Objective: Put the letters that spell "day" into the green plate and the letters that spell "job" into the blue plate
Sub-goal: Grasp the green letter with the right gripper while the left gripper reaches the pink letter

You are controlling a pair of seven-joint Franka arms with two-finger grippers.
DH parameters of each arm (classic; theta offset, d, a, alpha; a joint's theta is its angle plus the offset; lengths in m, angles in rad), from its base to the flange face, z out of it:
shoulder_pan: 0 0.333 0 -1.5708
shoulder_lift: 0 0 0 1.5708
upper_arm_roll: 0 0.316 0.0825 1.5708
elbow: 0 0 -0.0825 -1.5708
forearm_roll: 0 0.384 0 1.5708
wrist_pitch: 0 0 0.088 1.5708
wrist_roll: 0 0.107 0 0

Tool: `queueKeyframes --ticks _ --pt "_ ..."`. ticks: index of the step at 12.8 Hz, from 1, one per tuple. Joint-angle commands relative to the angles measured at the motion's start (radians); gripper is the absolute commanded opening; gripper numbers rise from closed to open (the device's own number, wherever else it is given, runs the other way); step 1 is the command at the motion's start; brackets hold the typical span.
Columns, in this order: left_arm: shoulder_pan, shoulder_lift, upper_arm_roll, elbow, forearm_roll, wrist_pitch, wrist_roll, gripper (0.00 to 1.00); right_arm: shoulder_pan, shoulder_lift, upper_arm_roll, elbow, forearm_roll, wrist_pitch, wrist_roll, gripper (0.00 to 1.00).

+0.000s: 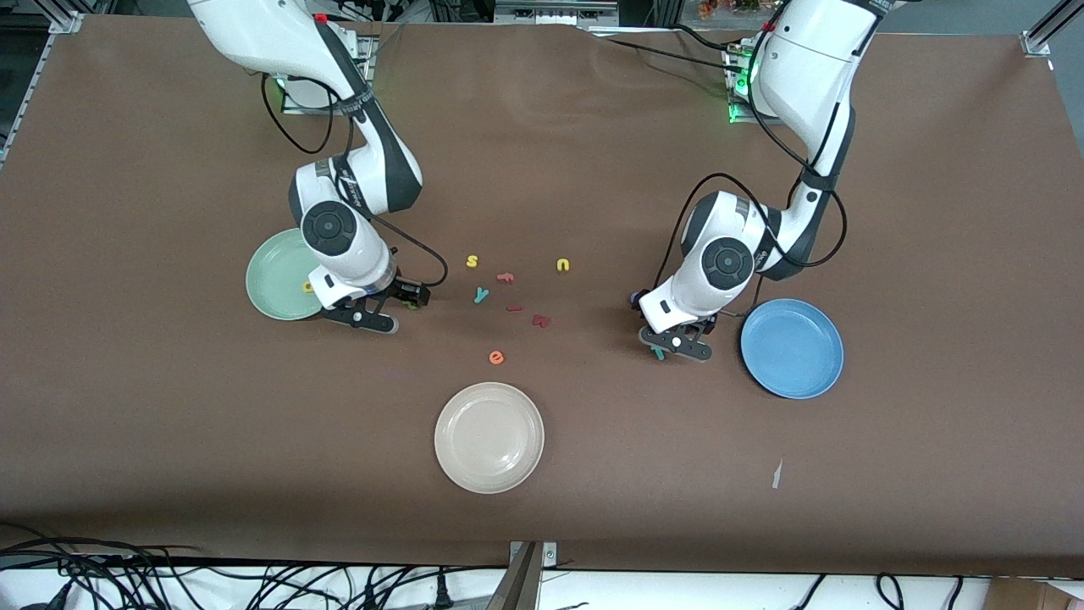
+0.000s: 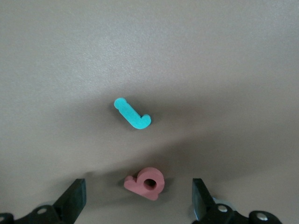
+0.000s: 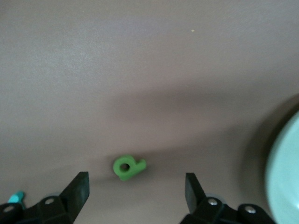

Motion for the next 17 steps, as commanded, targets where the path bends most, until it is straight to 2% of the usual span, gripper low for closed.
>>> queueKeyframes --ticks 1,4,7,10,11,12,13,14,15,17 --pt "-0.023 -0.014 0.017 -0.022 -0.037 0.023 0.004 0.99 0.036 0.060 -0.003 0.022 0.016 0.082 0.116 0.88" --pt "-0.025 -0.009 0.017 -0.022 -0.035 0.023 0.007 0.85 0.038 0.079 -0.003 0.021 0.016 0.098 0.283 0.81" --pt "-0.025 -0.004 0.017 -0.022 -0.033 0.024 0.018 0.66 0.039 0.074 -0.002 0.014 0.016 0.076 0.308 0.81" --pt "-0.025 0.005 0.017 -0.021 -0.035 0.024 0.018 0.70 0.036 0.074 -0.003 -0.007 0.016 0.070 0.308 0.71" --pt "-0.031 0.015 0.017 -0.018 -0.035 0.030 0.018 0.70 0.036 0.076 -0.003 -0.006 0.018 0.070 0.308 0.63" --pt "-0.035 0.020 0.017 -0.019 -0.035 0.053 0.017 0.72 0.036 0.074 -0.003 -0.004 0.018 0.067 0.308 0.50" --pt "-0.037 0.023 0.017 -0.019 -0.035 0.056 0.017 0.73 0.035 0.073 -0.005 -0.004 0.018 0.068 0.308 0.32" --pt "-0.037 0.023 0.017 -0.019 -0.035 0.056 0.018 0.71 0.035 0.073 -0.005 -0.001 0.018 0.068 0.307 0.20" --pt "-0.037 0.023 0.017 -0.019 -0.030 0.056 0.018 0.64 0.035 0.068 -0.006 0.002 0.018 0.065 0.305 0.16" --pt "-0.037 0.023 0.017 -0.019 -0.026 0.056 0.024 0.37 0.033 0.055 -0.011 0.007 0.016 0.064 0.293 0.16"
